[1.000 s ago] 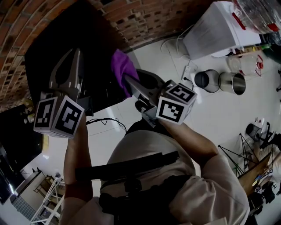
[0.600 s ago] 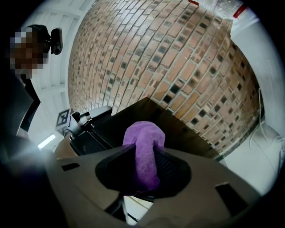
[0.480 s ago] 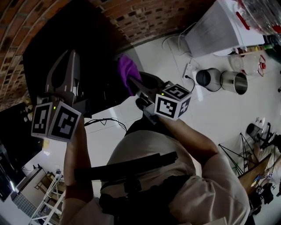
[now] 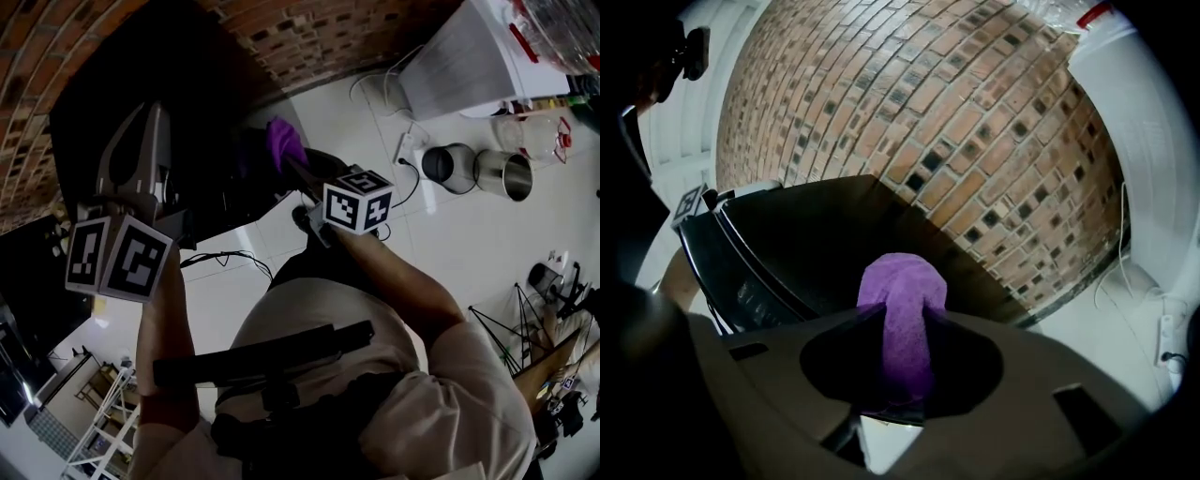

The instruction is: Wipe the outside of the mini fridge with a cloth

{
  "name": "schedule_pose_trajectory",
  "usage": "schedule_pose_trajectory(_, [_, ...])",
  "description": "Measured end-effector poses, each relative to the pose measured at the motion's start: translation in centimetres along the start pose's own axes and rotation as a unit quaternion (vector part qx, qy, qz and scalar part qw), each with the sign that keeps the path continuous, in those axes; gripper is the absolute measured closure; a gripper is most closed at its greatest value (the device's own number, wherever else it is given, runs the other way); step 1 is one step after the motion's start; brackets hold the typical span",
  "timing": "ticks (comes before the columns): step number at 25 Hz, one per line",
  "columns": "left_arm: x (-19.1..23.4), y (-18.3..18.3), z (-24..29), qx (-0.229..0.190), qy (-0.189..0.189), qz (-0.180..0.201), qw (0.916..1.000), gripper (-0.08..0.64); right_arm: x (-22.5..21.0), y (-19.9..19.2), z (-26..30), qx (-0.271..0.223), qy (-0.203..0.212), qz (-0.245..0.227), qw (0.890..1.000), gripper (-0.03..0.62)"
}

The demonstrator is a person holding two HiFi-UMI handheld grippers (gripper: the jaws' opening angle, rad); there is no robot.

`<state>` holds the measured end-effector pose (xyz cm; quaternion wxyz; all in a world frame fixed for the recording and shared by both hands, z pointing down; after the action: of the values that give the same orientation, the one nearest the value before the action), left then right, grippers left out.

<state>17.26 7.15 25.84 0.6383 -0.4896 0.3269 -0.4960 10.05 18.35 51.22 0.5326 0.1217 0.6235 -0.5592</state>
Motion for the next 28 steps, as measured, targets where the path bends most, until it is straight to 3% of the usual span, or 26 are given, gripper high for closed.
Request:
schedule_pose_trajectory(16, [0.0, 0.1, 0.0, 0.0, 0.002, -0.001, 1.0, 0.551, -8.4, -6.3, 2.0, 0.065, -0.077, 0.054, 0.993, 0.477])
schedule_pose_trajectory(28, [0.2, 0.2, -0.1, -0.002, 0.011, -0.003, 0.9999, 0.552, -12.9, -10.4, 2.5, 0.096, -0.113, 0.081, 0.986, 0.477])
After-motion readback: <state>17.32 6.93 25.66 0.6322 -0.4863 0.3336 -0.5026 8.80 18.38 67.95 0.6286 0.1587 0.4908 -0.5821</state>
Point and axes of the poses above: the fingertips, and each gripper's own axes: z forward along the fingers, x to its left, y out of its top, the point moved 2 cm from there along -z, backward along the fingers, and after that the axes turned 7 degrees about y, right-handed, at the moved point
